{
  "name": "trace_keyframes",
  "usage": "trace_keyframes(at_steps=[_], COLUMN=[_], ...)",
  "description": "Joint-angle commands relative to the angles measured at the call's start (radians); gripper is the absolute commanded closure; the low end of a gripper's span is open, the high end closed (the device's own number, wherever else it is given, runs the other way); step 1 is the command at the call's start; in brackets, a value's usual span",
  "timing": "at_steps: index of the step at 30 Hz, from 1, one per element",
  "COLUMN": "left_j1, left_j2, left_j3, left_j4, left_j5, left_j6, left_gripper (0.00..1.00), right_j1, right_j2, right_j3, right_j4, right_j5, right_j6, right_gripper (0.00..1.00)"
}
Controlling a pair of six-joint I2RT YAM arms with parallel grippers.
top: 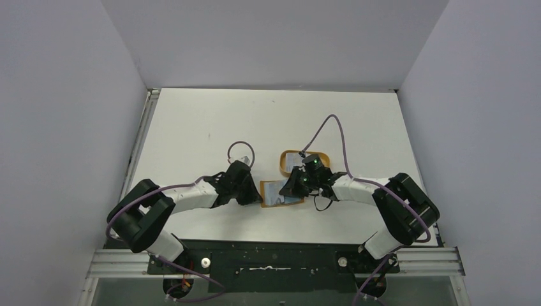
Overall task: Put the credit cards into the card holder
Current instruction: Insert the credit card into the card holder.
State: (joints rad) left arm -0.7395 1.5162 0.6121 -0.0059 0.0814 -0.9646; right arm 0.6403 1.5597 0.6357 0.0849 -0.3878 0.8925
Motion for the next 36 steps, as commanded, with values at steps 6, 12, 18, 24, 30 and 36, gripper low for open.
trace_keyframes(at_steps=[6,12,18,24,30,36], left_j1=[0.005,0.005,0.005,0.005,0.005,0.004], left_j2=[0.053,0.069,0.077,0.092,0.098,0.093], left_j3=[0.002,0.002,0.004,0.005,0.006,0.006], left_j4=[-0.039,-0.016,-0.009,-0.009,0.023,0.011], left_j5=[-0.035,-0.019,-0.007,0.005,0.009,0.001], left_j6=[0.032,0.032,0.034,0.032,0.032,0.032], left_gripper=[1.0,1.0,1.0,1.0,1.0,1.0], right_j1=[-0.018,0.004,0.021,0.026,0.029,0.024], right_j2=[-0.021,0.016,0.051,0.067,0.064,0.03], right_j3=[-0.018,0.002,0.024,0.028,0.035,0.025], right_j4=[-0.082,-0.064,-0.048,-0.029,-0.041,-0.061], right_j5=[0.004,-0.013,-0.027,-0.034,-0.031,-0.012], right_j6=[-0.051,-0.038,-0.026,-0.017,-0.025,-0.023], right_gripper=[1.0,1.0,1.0,1.0,1.0,0.94])
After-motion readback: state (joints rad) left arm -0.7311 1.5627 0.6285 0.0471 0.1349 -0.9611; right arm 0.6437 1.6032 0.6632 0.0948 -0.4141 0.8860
